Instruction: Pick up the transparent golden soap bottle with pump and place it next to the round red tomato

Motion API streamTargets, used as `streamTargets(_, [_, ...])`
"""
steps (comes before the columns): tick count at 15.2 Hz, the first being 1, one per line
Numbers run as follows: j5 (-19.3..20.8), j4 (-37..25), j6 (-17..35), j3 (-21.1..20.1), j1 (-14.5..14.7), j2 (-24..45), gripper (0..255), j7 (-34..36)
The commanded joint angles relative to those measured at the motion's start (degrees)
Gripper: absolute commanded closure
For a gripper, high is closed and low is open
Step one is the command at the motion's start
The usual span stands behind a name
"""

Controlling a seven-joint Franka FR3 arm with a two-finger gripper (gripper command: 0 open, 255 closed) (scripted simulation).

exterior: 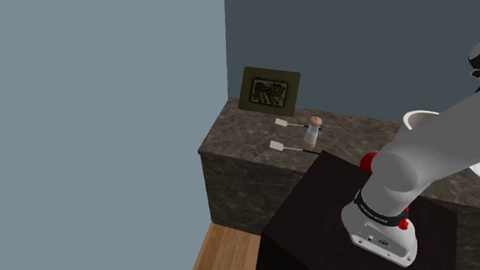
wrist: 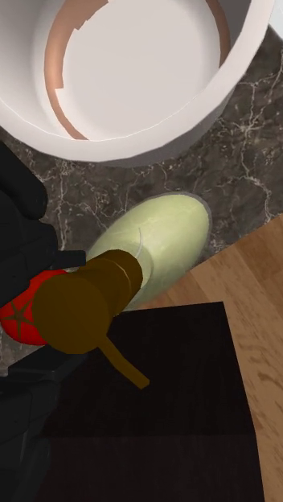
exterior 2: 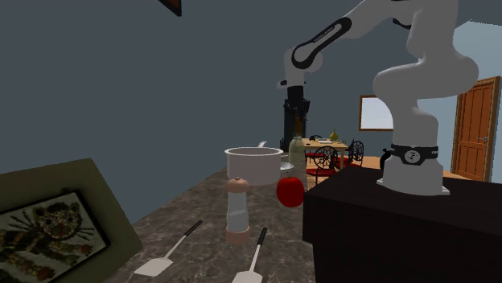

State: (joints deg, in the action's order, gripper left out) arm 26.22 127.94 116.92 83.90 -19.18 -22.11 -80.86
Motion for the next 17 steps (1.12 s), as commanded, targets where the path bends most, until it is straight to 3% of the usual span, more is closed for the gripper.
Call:
streamTargets(1, [0.2, 0.6, 1.5, 2.3, 1.7, 0.3, 255, 0.0])
streamTargets(8, [2.1, 2.6, 6.5, 11.5, 9.5, 0.2, 255, 1.1])
streamTargets(17, [7.8, 3.9, 11.5, 22.9, 19.4, -3.3, 255, 4.7])
